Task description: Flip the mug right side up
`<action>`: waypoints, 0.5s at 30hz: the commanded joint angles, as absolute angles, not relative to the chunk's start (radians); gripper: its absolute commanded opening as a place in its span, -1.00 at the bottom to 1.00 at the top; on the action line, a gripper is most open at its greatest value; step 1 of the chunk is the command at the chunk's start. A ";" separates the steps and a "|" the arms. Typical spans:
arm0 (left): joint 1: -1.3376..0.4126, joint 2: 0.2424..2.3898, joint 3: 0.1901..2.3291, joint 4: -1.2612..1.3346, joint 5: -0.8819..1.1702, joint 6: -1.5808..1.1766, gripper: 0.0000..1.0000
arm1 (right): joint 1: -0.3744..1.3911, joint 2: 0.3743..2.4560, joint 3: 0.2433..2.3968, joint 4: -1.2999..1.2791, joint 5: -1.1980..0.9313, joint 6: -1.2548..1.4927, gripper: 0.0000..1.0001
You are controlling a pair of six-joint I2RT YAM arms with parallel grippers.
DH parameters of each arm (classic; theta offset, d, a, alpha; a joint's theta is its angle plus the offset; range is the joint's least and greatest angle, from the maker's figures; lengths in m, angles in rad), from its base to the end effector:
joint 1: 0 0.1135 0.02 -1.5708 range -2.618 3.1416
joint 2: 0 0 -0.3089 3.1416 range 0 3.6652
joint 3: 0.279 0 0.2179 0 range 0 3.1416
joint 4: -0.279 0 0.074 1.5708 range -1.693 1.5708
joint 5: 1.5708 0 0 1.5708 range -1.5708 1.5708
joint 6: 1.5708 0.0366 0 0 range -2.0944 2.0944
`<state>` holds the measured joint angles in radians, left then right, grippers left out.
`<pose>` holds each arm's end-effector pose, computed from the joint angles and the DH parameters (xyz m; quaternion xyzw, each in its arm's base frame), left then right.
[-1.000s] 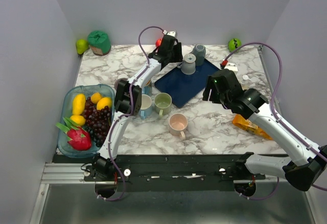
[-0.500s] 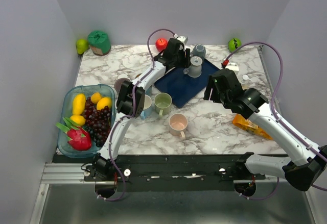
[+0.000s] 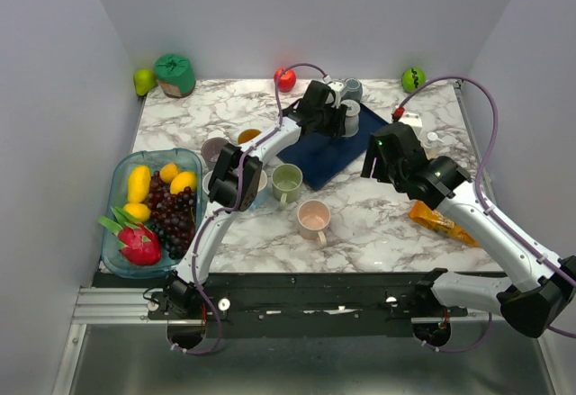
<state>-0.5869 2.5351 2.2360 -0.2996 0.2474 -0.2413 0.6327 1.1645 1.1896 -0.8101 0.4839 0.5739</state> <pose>0.4797 -0.3298 0.2235 0.2076 0.8544 -0.2864 0.3805 0.1561 0.0933 0.3873 0.0653 0.8992 0.0286 0.4317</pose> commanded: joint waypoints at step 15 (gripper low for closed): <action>-0.595 2.565 2.347 -0.299 0.195 -0.212 -0.17 | 0.607 1.166 1.181 -0.831 0.497 0.560 0.47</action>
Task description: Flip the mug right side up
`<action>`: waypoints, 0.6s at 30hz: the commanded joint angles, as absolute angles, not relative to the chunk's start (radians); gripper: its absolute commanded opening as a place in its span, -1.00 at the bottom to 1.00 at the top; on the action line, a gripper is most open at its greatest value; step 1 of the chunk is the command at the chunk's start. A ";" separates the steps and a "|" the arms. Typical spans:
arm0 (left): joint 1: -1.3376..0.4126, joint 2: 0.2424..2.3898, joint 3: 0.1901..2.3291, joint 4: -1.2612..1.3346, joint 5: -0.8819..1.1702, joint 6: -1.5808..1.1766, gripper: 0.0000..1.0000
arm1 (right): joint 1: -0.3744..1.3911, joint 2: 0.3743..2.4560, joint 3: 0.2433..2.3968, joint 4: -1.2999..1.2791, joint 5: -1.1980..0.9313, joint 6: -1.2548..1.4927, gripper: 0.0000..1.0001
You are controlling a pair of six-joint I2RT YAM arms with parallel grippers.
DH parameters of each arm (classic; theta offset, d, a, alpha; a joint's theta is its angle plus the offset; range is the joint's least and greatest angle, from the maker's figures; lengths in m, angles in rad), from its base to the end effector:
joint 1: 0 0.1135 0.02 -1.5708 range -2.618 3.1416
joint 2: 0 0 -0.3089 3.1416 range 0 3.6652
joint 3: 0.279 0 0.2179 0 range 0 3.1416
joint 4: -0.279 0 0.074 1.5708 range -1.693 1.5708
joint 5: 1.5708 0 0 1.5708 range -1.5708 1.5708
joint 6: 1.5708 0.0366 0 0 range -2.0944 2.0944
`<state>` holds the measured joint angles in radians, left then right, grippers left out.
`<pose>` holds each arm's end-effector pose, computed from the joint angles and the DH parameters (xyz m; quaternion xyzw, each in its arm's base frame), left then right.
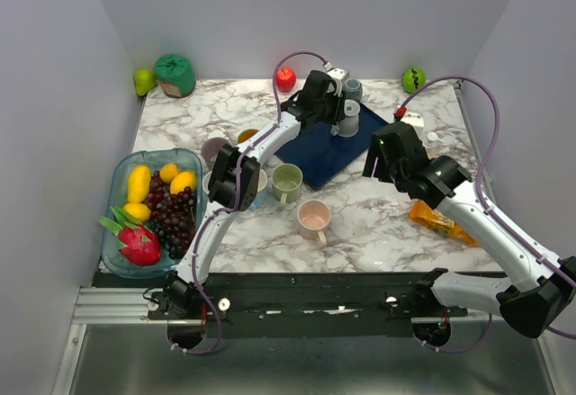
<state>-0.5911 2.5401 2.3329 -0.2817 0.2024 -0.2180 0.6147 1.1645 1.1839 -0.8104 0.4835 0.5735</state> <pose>0.4850 -0.3343 0.2523 0.2093 0.8284 -0.2813 0.4369 0.1577 0.0905 0.3857 0.0725 0.8997 0.0231 0.4298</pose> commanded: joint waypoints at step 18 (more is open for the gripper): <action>-0.606 2.614 2.339 -0.284 0.198 -0.256 0.26 | 0.604 1.134 1.169 -0.864 0.505 0.584 0.47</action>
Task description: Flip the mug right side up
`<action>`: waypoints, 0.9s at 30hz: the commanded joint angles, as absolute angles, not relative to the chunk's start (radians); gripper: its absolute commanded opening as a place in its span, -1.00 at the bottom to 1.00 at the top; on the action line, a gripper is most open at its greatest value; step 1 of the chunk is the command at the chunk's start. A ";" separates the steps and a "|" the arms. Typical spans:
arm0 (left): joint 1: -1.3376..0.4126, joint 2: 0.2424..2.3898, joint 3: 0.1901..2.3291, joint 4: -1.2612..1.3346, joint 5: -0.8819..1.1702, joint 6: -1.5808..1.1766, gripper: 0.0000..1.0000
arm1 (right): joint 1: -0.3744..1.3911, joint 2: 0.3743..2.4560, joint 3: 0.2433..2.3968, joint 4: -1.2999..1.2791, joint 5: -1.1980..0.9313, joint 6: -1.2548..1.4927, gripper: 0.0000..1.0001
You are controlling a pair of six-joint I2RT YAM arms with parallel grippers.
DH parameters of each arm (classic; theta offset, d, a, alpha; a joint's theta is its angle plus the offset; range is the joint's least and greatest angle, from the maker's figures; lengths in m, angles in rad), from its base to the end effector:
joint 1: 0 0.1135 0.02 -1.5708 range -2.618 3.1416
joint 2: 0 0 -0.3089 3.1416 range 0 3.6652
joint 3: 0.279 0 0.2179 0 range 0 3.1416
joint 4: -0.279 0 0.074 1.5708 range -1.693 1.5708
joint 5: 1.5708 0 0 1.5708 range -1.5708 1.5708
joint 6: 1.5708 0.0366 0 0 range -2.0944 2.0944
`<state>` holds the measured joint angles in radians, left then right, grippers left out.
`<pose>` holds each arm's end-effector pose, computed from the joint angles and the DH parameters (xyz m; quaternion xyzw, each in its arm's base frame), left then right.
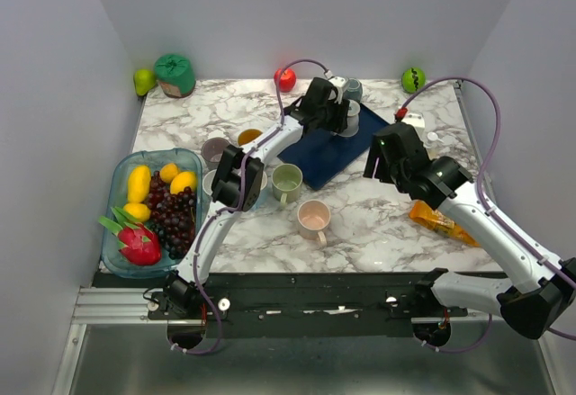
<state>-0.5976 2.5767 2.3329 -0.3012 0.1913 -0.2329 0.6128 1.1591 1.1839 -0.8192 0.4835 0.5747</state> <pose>0.4860 -0.3392 0.2295 0.2034 0.8445 -0.2732 0.4134 0.1561 0.0890 0.3859 0.0735 0.9002 0.0219 0.4286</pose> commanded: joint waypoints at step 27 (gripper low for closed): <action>-0.680 2.358 1.967 -0.388 -0.017 -0.123 -1.00 | 0.604 1.101 1.149 -0.865 0.505 0.603 0.45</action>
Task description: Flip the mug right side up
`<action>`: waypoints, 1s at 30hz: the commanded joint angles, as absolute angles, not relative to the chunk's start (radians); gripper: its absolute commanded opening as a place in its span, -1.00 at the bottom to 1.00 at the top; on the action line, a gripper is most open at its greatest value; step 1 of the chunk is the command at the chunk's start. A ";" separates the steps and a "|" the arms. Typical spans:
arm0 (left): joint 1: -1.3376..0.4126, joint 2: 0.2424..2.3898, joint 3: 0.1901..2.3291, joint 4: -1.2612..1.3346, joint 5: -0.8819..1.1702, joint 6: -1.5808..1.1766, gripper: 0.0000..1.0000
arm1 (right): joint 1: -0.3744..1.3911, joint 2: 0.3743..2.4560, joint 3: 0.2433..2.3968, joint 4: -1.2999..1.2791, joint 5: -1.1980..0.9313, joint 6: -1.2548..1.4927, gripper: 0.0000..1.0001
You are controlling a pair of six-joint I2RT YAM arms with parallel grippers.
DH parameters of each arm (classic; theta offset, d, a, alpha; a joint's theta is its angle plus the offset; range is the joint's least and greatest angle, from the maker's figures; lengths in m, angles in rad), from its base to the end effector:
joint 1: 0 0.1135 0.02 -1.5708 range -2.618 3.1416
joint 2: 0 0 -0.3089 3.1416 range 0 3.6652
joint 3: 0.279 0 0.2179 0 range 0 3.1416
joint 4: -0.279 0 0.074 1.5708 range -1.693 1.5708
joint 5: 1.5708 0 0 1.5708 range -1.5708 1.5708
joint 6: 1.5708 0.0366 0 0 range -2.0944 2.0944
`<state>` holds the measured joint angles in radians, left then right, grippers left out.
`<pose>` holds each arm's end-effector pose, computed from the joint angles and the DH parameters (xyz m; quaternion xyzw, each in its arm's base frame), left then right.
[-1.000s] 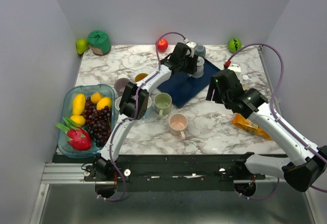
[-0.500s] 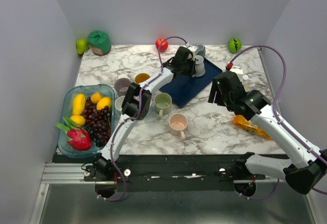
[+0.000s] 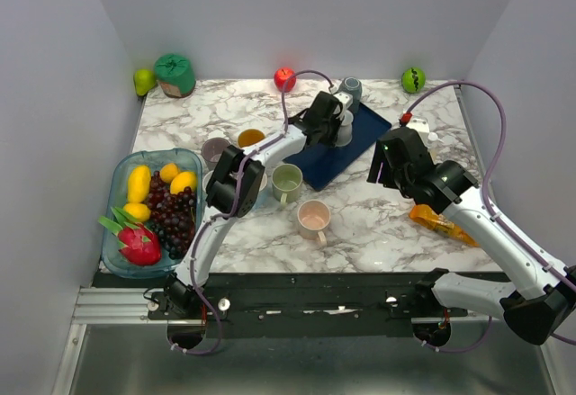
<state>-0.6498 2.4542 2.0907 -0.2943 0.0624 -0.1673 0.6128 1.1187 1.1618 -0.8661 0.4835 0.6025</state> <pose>0.4472 -0.3427 0.2235 0.2277 0.8679 -0.2007 0.3932 0.1440 0.0805 0.3823 0.0828 0.9043 0.0195 0.4184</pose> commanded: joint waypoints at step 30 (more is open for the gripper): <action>-0.684 2.329 1.988 -0.508 0.031 -0.163 0.04 | 0.604 1.086 1.138 -0.850 0.522 0.611 0.45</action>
